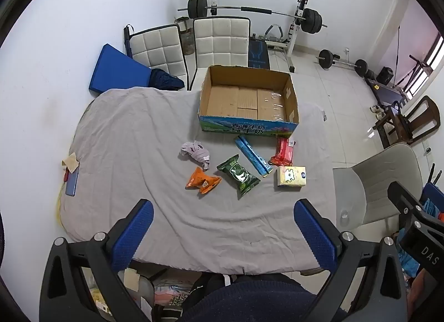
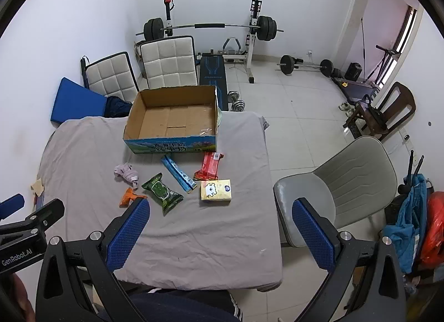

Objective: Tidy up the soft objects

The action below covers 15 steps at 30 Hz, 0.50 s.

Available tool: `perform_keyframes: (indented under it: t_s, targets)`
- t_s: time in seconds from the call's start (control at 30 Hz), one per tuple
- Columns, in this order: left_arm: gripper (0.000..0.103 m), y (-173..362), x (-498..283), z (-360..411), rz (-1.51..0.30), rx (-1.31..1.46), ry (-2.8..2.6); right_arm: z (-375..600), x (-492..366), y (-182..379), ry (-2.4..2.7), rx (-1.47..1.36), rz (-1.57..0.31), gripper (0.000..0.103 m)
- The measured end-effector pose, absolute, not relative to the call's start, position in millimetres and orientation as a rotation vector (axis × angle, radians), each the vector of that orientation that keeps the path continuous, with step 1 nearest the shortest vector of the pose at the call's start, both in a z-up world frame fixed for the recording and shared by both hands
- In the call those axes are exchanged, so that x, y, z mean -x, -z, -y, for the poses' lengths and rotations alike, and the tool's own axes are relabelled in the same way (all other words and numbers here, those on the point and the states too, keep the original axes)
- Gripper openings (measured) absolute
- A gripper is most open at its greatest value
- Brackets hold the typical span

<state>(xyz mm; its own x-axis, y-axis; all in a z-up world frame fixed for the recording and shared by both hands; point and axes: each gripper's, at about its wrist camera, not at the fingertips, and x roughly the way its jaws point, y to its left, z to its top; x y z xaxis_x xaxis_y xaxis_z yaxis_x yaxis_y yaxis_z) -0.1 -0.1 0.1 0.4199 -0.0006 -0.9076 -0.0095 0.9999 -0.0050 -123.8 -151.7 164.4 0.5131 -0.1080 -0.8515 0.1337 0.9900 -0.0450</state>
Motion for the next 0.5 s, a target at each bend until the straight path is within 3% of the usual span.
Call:
perform_keyframes:
  t_s: [0.5]
  targets:
    - [0.103, -1.9, -0.5, -2.1, -1.136, 0.017, -0.006, 152.9, 120.9, -168.8, 0.149, -0.024, -1.006, 0.103]
